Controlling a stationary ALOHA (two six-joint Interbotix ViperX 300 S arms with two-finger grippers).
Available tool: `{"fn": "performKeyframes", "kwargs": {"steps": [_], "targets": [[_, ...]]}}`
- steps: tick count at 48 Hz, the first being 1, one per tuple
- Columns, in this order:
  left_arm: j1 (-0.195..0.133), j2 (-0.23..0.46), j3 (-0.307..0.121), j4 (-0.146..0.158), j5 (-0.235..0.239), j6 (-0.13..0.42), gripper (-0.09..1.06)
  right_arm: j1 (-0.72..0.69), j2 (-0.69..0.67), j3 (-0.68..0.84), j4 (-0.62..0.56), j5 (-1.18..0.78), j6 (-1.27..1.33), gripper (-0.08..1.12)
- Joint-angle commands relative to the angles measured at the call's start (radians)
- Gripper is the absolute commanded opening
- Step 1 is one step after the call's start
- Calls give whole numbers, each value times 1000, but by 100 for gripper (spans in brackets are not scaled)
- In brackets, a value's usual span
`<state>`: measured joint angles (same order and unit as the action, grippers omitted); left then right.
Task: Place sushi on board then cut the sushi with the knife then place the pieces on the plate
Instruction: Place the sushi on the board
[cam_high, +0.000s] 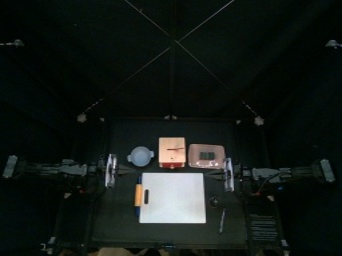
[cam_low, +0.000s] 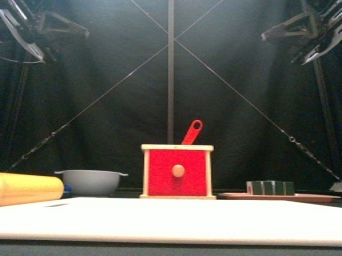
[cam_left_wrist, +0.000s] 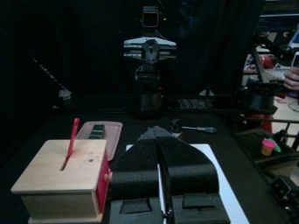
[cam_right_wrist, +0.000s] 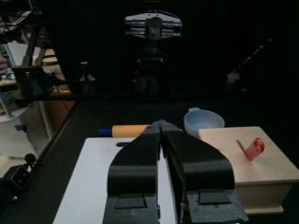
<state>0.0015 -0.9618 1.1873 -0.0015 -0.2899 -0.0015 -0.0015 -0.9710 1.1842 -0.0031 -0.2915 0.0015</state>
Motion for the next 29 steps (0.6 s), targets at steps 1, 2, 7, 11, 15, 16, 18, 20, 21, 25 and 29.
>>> {"fn": "performKeyframes", "kwargs": {"steps": [1,2,7,11,15,16,18,20,21,25,29], "targets": [[0,32,-20,0,-29,0,-3,-2,2,-18,-2,-6,0,2],[0,35,-20,0,-31,2,-4,-2,0,-18,-2,-6,0,2],[0,69,-23,-2,-49,2,-3,-2,-2,-18,-5,-6,3,2],[-3,103,-29,0,-55,2,-2,-2,3,-18,0,-6,8,2],[-6,135,-40,2,-55,2,-1,-2,11,-26,0,-6,8,2],[-6,144,-43,2,-55,2,-1,-2,14,-28,0,-6,8,2],[-8,158,-49,2,-55,2,-1,-2,17,-32,0,-6,8,2],[-8,172,-57,2,-55,3,-1,-2,23,-37,2,-6,8,2],[-9,183,-61,2,-55,3,0,-2,28,-38,0,-6,8,2],[-11,206,-74,2,-55,3,0,5,52,-48,2,-6,8,2],[-23,230,-83,0,-61,2,2,12,101,-58,2,-6,8,2]]}}
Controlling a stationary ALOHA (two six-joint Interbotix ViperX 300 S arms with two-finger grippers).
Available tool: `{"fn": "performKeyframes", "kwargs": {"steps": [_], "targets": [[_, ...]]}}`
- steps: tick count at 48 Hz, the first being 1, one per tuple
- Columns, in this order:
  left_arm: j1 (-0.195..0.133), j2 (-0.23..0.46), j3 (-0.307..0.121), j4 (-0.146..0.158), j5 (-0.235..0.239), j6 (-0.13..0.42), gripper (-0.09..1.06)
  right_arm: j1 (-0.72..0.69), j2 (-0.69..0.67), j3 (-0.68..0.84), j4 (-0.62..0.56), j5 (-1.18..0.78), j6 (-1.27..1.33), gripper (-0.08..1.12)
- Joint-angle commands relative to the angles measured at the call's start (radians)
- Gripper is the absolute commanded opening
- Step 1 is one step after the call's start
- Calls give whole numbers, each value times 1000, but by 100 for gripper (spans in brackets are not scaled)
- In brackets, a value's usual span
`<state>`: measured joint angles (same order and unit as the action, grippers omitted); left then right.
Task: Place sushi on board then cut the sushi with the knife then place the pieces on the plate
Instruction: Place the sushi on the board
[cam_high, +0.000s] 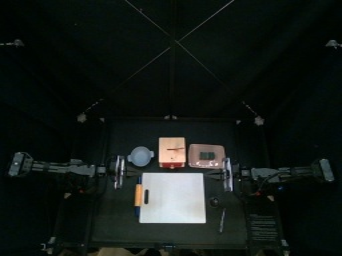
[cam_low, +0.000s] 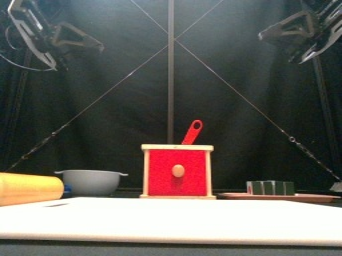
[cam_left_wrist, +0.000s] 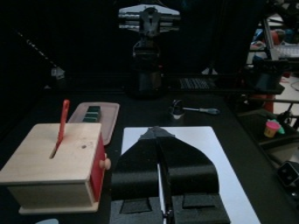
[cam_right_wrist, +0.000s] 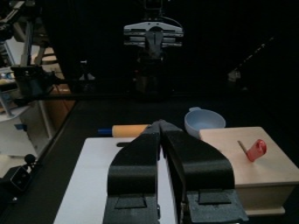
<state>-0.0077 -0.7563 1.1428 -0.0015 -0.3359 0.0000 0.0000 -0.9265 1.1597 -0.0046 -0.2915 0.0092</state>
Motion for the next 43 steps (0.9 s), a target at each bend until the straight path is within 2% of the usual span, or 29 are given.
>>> {"fn": "performKeyframes", "kwargs": {"steps": [1,5,12,16,21,36,40,43], "targets": [[-18,35,-40,0,-18,0,3,14,71,-35,2,-6,0,2],[-34,67,-44,2,-31,0,9,26,135,-54,-2,-6,0,2],[-40,129,-48,0,-58,0,21,25,256,-97,2,-5,0,3],[-40,156,-48,0,-72,-2,28,20,295,-110,2,15,0,9],[-40,187,-48,-2,-81,-3,36,-11,304,-106,5,66,0,25],[-32,244,-49,-2,-81,-2,63,-245,249,-81,-11,285,-11,92],[-32,252,-48,-2,-81,0,71,-310,227,-77,-35,336,-15,103],[-32,258,-46,-2,-81,0,78,-347,216,-77,-61,373,-17,105]]}}
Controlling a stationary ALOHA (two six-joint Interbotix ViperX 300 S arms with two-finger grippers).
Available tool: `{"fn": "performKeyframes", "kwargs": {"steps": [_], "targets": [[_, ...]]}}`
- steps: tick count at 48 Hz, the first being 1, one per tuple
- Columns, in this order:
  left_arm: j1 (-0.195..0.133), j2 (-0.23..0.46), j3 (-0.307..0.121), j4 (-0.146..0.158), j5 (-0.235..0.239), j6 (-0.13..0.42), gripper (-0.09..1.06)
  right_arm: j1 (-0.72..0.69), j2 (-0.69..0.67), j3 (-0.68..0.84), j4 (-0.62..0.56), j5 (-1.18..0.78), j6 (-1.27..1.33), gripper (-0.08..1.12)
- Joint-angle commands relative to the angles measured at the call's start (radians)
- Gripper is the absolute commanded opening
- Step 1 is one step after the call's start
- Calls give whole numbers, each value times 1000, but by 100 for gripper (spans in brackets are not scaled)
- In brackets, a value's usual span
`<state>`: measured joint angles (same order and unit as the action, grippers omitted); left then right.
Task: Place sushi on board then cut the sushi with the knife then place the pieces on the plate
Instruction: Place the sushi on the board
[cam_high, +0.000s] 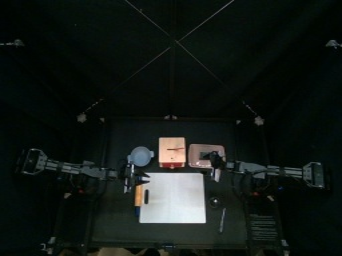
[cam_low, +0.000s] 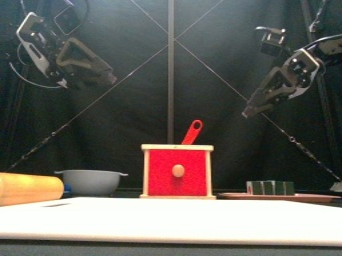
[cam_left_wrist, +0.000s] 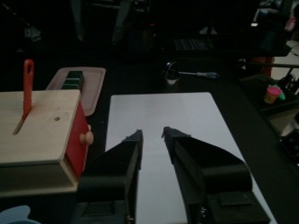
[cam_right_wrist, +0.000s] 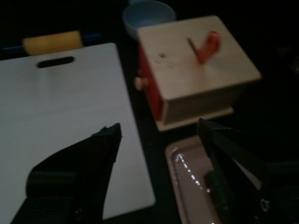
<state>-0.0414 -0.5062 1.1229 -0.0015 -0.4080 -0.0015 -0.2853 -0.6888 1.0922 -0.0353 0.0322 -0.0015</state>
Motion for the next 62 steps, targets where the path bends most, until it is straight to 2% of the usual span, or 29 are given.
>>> {"fn": "performKeyframes", "kwargs": {"steps": [1,10,29,42,46,62], "targets": [[3,9,-26,-2,-9,3,80,-71,-23,-9,-40,61,-5,105],[5,28,-28,-2,-9,3,91,-129,5,-12,-115,181,-8,104],[15,34,-23,-3,-9,0,91,-189,167,-43,-249,218,-9,104],[15,34,-9,-11,-9,0,91,-270,304,-77,-258,221,-17,104],[15,34,-5,-20,-9,0,91,-279,331,-81,-258,221,-17,104],[17,34,6,-21,-9,0,91,-305,400,-81,-242,232,-15,104]]}}
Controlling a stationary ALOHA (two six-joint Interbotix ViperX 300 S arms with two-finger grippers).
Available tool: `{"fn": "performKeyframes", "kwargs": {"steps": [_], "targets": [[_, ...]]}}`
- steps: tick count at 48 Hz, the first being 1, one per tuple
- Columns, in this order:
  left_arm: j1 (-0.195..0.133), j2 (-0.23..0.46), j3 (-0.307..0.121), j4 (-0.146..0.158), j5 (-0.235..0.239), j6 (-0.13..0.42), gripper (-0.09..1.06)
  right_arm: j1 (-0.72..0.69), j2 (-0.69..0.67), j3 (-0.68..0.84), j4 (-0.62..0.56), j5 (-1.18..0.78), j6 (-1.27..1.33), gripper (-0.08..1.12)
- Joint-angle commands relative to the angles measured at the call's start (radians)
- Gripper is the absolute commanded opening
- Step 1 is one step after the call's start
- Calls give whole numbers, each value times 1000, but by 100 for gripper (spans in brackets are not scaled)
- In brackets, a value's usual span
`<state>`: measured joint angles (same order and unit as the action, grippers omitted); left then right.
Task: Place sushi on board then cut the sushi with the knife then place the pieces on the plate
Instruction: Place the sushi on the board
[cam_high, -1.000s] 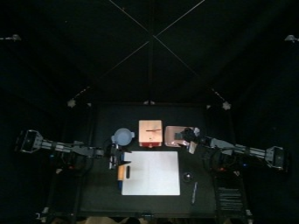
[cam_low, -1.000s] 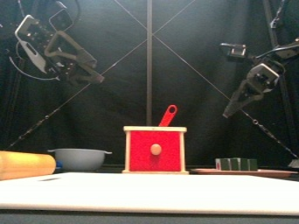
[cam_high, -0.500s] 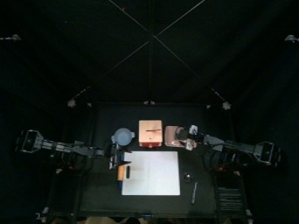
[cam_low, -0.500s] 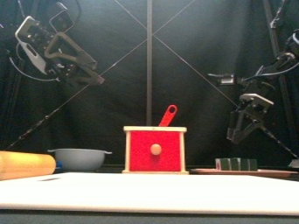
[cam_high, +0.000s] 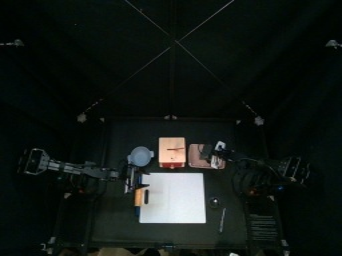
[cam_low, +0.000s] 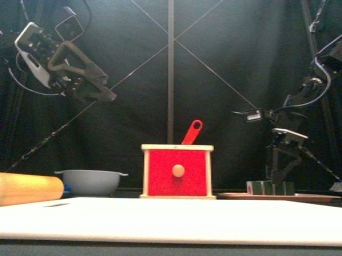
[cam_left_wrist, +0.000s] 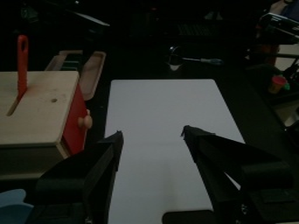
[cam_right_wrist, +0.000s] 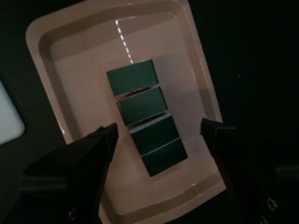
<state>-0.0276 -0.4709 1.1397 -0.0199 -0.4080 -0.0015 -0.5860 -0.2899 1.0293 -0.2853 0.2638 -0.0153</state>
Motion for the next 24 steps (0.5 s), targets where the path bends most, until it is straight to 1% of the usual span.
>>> {"fn": "performKeyframes", "kwargs": {"steps": [1,9,24], "targets": [[3,-2,-9,-3,-9,0,91,-6,5,-17,9,0,-2,104],[3,-2,-6,-3,-9,0,91,-12,29,-11,11,-5,-2,103],[3,-2,0,-20,-9,0,91,-23,103,-31,11,-21,-3,103]]}}
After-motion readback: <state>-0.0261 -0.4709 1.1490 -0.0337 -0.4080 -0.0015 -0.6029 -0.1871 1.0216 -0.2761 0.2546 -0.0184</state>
